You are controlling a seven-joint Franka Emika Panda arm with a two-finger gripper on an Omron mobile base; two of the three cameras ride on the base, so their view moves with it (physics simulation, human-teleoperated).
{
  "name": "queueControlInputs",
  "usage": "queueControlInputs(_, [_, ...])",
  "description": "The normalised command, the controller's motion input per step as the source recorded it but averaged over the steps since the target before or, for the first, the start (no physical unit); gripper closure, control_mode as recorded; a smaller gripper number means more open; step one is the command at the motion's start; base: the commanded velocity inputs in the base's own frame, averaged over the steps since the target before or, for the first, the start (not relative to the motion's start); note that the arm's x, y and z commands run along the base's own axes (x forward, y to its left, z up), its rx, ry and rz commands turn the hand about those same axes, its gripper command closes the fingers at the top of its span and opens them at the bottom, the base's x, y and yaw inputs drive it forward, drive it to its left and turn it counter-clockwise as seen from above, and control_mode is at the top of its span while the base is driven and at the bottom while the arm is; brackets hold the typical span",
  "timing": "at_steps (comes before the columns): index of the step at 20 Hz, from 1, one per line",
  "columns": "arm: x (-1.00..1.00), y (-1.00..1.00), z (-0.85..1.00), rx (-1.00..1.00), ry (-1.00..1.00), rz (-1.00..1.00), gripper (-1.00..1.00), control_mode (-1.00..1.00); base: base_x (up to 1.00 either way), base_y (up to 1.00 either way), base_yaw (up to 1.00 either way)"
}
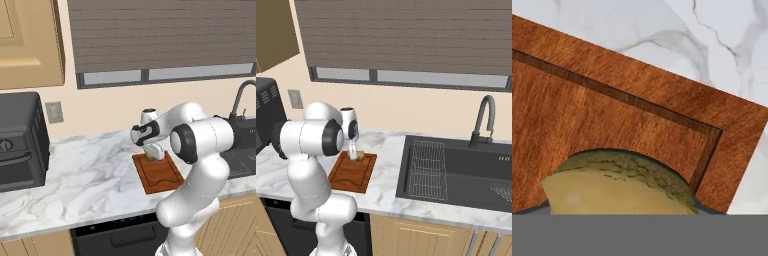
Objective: Pick up the sponge from the counter and clean the cutting board by briefly scrubbing or pressing down on the cutting board. Once finished, release the sponge.
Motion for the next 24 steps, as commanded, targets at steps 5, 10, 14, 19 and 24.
queueControlInputs(5, [-0.15,0.46,-0.02,0.00,0.00,0.00,1.00,-1.00,0.00,0.00,0.00])
queueControlInputs(10, [-0.40,0.30,-0.12,0.00,0.01,0.00,1.00,-1.00,0.00,0.00,0.00])
queueControlInputs(14, [-0.49,0.14,-0.16,0.00,0.07,0.00,1.00,-1.00,0.00,0.00,0.00])
queueControlInputs(19, [-0.64,0.00,-0.30,0.02,0.10,0.00,1.00,-1.00,0.00,0.00,0.00])
queueControlInputs(24, [-0.80,0.00,-0.35,0.05,0.09,0.02,1.00,-1.00,0.00,0.00,0.00])
